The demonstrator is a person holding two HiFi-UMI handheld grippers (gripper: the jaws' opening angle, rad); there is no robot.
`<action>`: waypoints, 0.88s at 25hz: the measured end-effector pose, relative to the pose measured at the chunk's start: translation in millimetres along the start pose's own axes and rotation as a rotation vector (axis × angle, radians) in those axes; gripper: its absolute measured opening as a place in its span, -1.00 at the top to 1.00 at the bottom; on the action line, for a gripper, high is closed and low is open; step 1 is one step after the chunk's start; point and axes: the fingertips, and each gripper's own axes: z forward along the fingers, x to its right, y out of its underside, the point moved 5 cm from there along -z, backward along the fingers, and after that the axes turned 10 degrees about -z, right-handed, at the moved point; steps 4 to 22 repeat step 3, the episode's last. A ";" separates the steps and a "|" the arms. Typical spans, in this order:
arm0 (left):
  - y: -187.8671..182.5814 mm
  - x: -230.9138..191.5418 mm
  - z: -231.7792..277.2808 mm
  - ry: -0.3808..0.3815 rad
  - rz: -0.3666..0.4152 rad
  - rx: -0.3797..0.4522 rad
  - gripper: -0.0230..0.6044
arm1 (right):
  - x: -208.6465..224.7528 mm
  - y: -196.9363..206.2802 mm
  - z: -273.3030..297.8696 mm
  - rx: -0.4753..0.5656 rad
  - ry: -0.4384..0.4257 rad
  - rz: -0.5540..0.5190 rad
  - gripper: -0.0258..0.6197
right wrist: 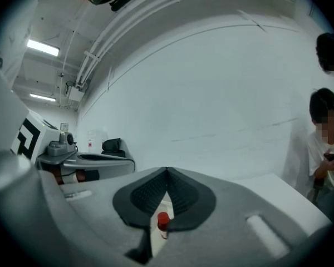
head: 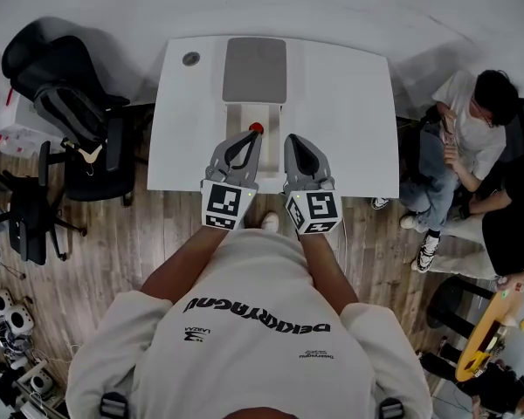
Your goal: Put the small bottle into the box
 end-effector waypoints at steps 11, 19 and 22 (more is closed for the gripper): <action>-2.5 -1.4 -0.5 -0.001 0.000 0.007 0.93 | -0.6 -1.4 1.4 0.006 -0.002 -0.003 0.92; -2.5 -1.4 -0.5 -0.001 0.000 0.007 0.93 | -0.6 -1.4 1.4 0.006 -0.002 -0.003 0.92; -2.5 -1.4 -0.5 -0.001 0.000 0.007 0.93 | -0.6 -1.4 1.4 0.006 -0.002 -0.003 0.92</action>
